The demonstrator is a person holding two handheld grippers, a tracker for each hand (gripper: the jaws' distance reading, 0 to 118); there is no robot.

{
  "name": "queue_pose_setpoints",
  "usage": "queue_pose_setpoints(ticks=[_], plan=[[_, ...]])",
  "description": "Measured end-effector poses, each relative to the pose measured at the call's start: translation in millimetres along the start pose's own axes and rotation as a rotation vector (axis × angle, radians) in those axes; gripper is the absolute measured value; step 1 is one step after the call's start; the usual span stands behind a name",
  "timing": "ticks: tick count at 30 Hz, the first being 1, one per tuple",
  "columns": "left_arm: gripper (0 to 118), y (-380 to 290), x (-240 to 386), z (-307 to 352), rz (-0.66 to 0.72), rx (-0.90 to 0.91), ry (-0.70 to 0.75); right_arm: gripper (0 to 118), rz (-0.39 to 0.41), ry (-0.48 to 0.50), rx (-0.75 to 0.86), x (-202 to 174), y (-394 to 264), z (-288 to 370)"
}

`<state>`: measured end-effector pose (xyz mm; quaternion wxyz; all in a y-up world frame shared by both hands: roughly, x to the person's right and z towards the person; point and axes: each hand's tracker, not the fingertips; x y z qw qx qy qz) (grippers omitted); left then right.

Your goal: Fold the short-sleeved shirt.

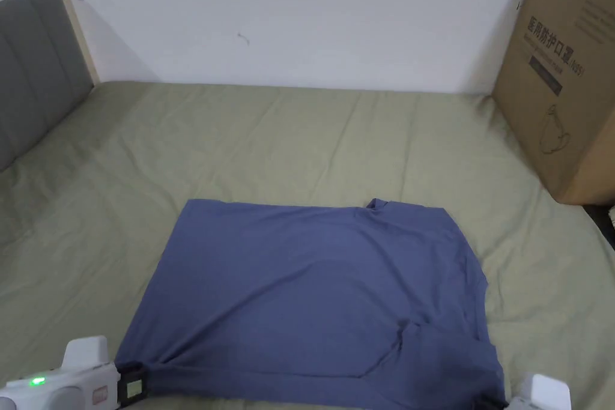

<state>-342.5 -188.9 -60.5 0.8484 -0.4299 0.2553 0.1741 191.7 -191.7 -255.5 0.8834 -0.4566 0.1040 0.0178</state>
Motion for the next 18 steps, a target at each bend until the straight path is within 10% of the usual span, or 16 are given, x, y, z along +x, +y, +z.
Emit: queue_pose_setpoints(ticks=[14, 17, 18], plan=[[95, 82, 64, 143, -0.042, 0.695, -0.097, 86, 0.142, 0.035, 0.687, -67, 99, 157], [56, 81, 75, 153, -0.06, 0.762, -0.112, 58, 0.177, 0.017, 0.743, -79, 98, 167], [23, 80, 77, 154, -0.07, 0.787, -0.131, 32, 0.181, 0.006, 0.753, -81, 98, 168]])
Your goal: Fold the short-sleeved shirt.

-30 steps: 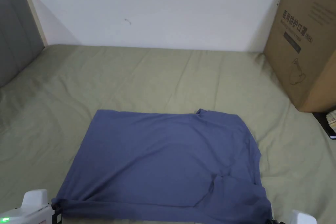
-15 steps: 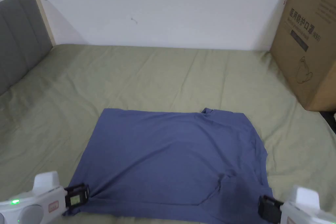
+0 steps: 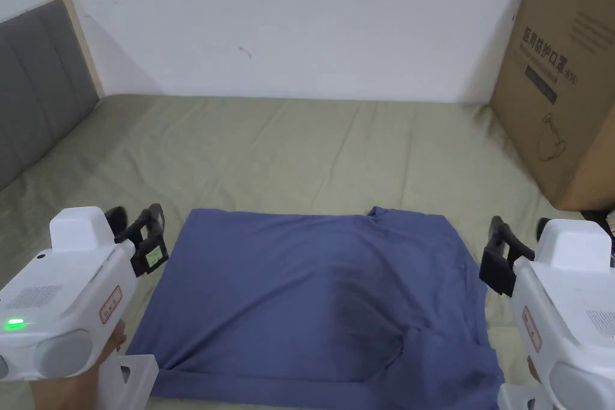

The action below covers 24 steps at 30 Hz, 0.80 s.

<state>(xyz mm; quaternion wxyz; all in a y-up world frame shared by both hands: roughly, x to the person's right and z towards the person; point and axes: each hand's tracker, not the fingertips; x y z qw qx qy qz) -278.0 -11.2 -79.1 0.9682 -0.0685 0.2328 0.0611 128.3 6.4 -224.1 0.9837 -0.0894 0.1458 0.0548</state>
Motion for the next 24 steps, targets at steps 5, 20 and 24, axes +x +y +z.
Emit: queue_pose_setpoints(ticks=[5, 20, 24], plan=[[0, -5, 6, 3, -0.044, -0.018, -0.023, 0, -0.019, 0.023, 0.024, -1, 0, 1], [12, -121, -78, -35, 0.008, -0.67, 0.054, 0, 0.003, 0.047, -0.069, -3, -21, -14], [93, -154, -99, -43, 0.08, -0.789, 0.12, 0, 0.011, 0.046, -0.1, -4, -28, -17]])
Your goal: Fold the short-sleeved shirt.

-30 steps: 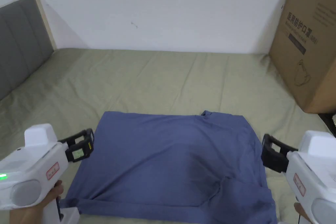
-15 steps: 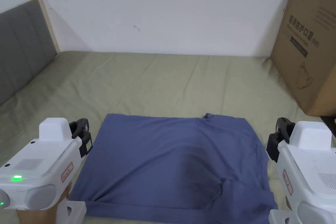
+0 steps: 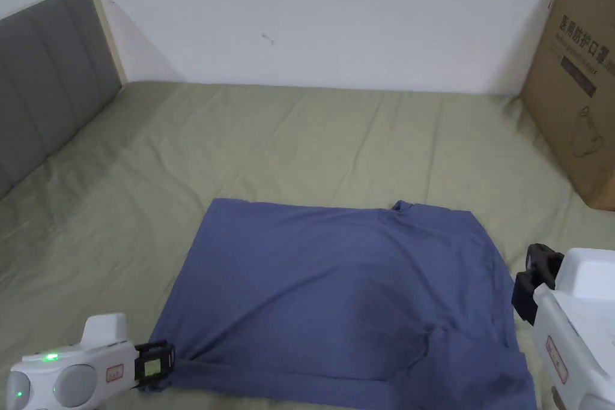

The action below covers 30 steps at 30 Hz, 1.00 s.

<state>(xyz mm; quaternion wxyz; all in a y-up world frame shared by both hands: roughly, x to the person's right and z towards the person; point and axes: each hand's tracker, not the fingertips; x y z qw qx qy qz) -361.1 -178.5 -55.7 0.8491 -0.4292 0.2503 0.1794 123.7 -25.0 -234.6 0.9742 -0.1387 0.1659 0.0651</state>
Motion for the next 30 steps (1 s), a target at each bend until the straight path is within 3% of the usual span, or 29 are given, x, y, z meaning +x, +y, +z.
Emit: queue_pose_setpoints(ticks=[1, 5, 6, 7, 9, 13, 14, 16, 17, 18, 19, 23, 26, 28, 30], plan=[[99, -3, -3, -4, 0.006, -0.007, 0.012, 0, -0.001, 0.001, -0.01, 1, -2, -1], [98, -8, 1, -22, -0.019, -0.003, 0.032, 0, -0.015, -0.006, -0.048, 3, -12, -5], [89, -10, 6, -24, -0.04, -0.009, 0.04, 0, -0.017, -0.009, -0.056, 4, -14, -6], [74, -11, 8, -27, -0.054, -0.012, 0.044, 0, -0.096, 0.141, -0.049, -2, -14, -3], [10, -11, 8, -37, -0.058, -0.042, 0.015, 0, -0.092, 0.104, -0.073, 1, -21, -4], [3, -15, 17, -28, -0.06, -0.008, 0.003, 3, -0.127, 0.052, -0.204, 13, -45, -9], [2, -16, 17, -24, -0.066, 0.011, -0.001, 14, -0.135, 0.049, -0.244, 16, -55, -12], [2, -16, 19, -16, -0.08, 0.033, -0.001, 75, -0.149, 0.029, -0.353, 22, -81, -19], [2, -15, 19, -13, -0.088, 0.043, -0.007, 93, -0.142, 0.038, -0.415, 24, -95, -24], [2, -14, 17, -11, -0.091, 0.051, -0.01, 98, -0.146, 0.062, -0.485, 25, -111, -29], [2, -12, 17, -8, -0.087, 0.055, -0.013, 98, -0.107, 0.083, -0.51, 26, -126, -34], [2, -9, 17, -2, -0.085, 0.072, -0.016, 98, -0.079, 0.034, -0.64, 26, -176, -46], [2, -9, 16, -3, -0.083, 0.073, -0.018, 90, -0.126, 0.05, -0.674, 28, -196, -51], [2, -9, 16, -3, -0.084, 0.072, -0.015, 60, -0.115, 0.068, -0.666, 29, -201, -51], [2, -7, 15, -4, -0.084, 0.069, -0.014, 16, -0.125, 0.105, -0.655, 25, -198, -50]])
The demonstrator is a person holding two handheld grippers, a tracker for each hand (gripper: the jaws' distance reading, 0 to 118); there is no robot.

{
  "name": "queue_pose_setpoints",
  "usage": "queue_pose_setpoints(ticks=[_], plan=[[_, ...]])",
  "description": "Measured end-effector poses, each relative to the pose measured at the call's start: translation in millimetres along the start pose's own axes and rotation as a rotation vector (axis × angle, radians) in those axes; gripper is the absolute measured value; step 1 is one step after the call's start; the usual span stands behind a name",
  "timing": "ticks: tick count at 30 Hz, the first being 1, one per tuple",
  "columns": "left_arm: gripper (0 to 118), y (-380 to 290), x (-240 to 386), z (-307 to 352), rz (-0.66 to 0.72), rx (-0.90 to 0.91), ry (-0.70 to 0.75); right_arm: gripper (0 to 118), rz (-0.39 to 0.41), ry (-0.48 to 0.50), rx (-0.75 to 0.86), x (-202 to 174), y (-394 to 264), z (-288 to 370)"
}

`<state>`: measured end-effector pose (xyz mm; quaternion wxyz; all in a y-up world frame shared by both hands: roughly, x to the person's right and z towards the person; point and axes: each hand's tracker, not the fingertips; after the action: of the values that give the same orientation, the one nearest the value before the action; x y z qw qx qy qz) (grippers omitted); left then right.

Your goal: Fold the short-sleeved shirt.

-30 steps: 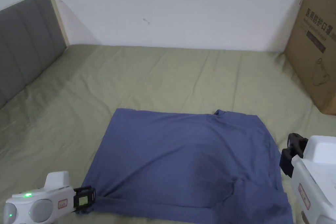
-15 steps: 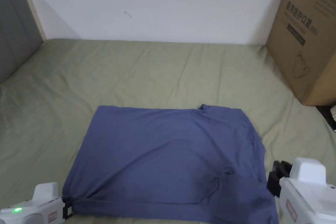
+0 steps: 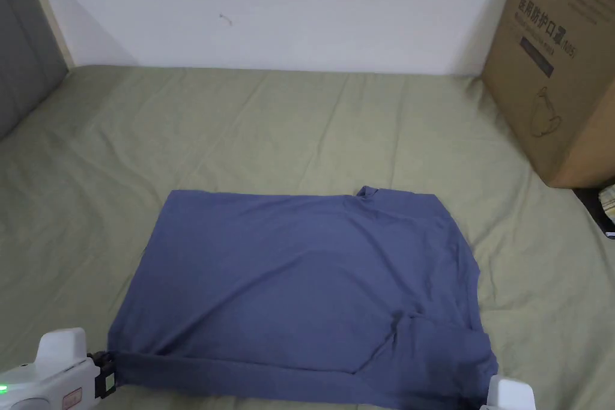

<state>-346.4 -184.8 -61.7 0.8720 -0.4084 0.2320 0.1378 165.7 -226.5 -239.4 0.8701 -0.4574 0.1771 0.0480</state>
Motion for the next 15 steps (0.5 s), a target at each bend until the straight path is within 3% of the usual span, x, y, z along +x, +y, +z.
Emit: queue_pose_setpoints(ticks=[1, 5, 15], plan=[[2, 1, -1, 0, 0.0, 0.0, -0.001, 8, 0.013, -0.01, 0.012, -4, 2, 3], [2, 8, -1, 5, 0.011, 0.014, -0.007, 8, 0.075, -0.02, 0.063, -7, 12, 19], [2, 74, 3, 5, 0.042, 0.095, -0.027, 8, 0.034, 0.057, 0.197, -5, 97, 49]])
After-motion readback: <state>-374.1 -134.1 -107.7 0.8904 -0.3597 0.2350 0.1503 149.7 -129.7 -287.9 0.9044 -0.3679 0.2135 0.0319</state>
